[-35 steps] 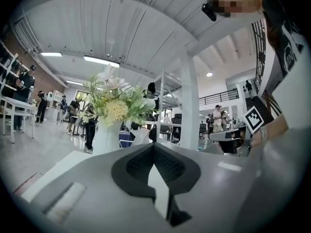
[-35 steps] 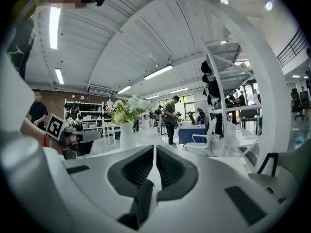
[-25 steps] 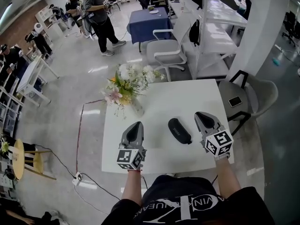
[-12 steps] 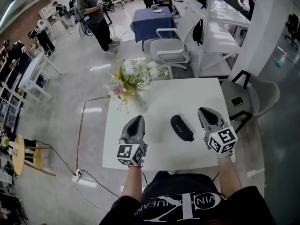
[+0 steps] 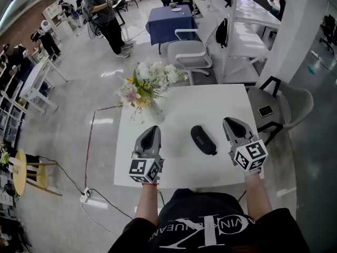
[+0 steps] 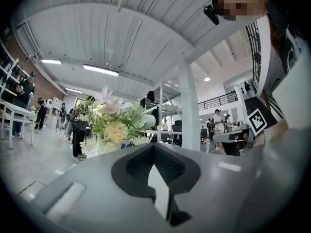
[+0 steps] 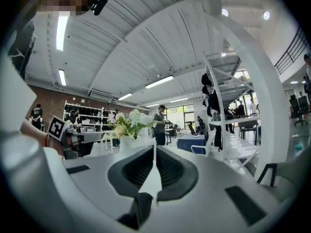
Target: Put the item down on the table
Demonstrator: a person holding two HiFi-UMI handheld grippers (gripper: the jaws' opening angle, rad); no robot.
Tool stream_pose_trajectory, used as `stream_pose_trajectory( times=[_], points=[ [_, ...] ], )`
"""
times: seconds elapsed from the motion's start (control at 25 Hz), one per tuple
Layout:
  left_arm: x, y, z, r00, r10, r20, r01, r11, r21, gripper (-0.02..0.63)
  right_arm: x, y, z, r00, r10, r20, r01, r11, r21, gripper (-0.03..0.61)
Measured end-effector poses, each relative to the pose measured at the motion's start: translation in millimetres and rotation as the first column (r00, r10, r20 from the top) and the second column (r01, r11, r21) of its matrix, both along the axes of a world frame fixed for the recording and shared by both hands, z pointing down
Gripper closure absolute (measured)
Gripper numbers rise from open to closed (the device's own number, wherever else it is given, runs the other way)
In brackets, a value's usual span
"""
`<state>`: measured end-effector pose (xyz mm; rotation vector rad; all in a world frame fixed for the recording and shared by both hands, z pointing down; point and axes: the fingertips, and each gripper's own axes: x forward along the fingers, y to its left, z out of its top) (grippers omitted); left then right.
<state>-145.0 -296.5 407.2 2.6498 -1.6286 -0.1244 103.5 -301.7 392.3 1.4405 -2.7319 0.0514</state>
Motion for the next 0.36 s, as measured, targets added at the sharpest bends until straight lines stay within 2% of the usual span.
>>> stream_pose_trajectory(
  times=[0.36],
  points=[
    [-0.7, 1.5, -9.7, 1.0, -0.02, -0.011, 0.02, 0.999, -0.025, 0.603, 4.6, 2.6, -1.5, 1.0, 0.008, 0.011, -0.008, 1.0, -0.012, 0.552]
  ],
)
